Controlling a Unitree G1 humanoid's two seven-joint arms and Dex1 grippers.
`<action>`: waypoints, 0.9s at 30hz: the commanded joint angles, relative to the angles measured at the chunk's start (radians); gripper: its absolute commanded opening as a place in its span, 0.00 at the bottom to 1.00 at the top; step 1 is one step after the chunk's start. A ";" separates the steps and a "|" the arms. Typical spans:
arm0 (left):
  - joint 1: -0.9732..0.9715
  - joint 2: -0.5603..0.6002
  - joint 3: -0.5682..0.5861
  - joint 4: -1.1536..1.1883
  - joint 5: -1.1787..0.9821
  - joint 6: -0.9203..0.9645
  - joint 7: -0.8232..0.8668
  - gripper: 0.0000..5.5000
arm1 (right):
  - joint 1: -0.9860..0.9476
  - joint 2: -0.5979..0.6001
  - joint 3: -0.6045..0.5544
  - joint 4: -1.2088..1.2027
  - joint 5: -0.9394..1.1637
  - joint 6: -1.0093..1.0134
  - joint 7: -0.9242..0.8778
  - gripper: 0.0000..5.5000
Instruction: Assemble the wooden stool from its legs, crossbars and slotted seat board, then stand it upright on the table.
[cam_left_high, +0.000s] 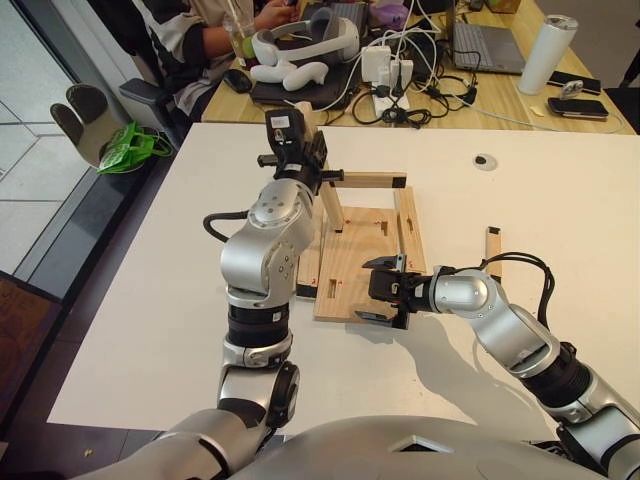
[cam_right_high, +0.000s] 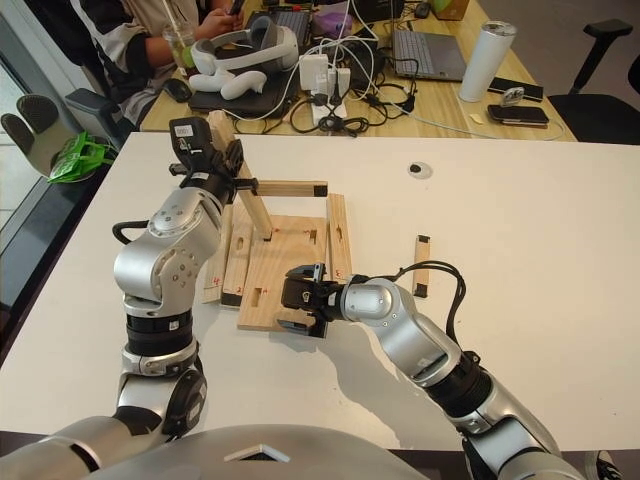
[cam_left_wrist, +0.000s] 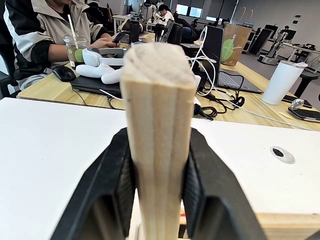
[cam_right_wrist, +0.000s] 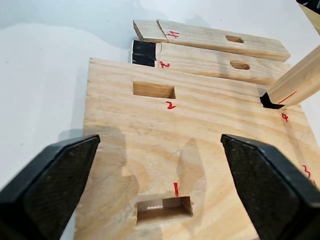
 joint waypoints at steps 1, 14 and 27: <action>0.028 0.016 0.009 0.141 -0.020 0.130 -0.065 0.19 | -0.008 -0.004 -0.002 0.004 -0.006 -0.007 0.009 0.82; 0.073 -0.002 0.019 0.089 0.041 0.040 -0.046 0.19 | -0.005 -0.013 -0.007 0.009 -0.012 -0.018 0.015 0.82; 0.009 -0.039 0.083 -0.016 0.037 -0.073 -0.037 0.51 | -0.005 -0.006 -0.009 0.020 -0.014 -0.026 0.011 0.82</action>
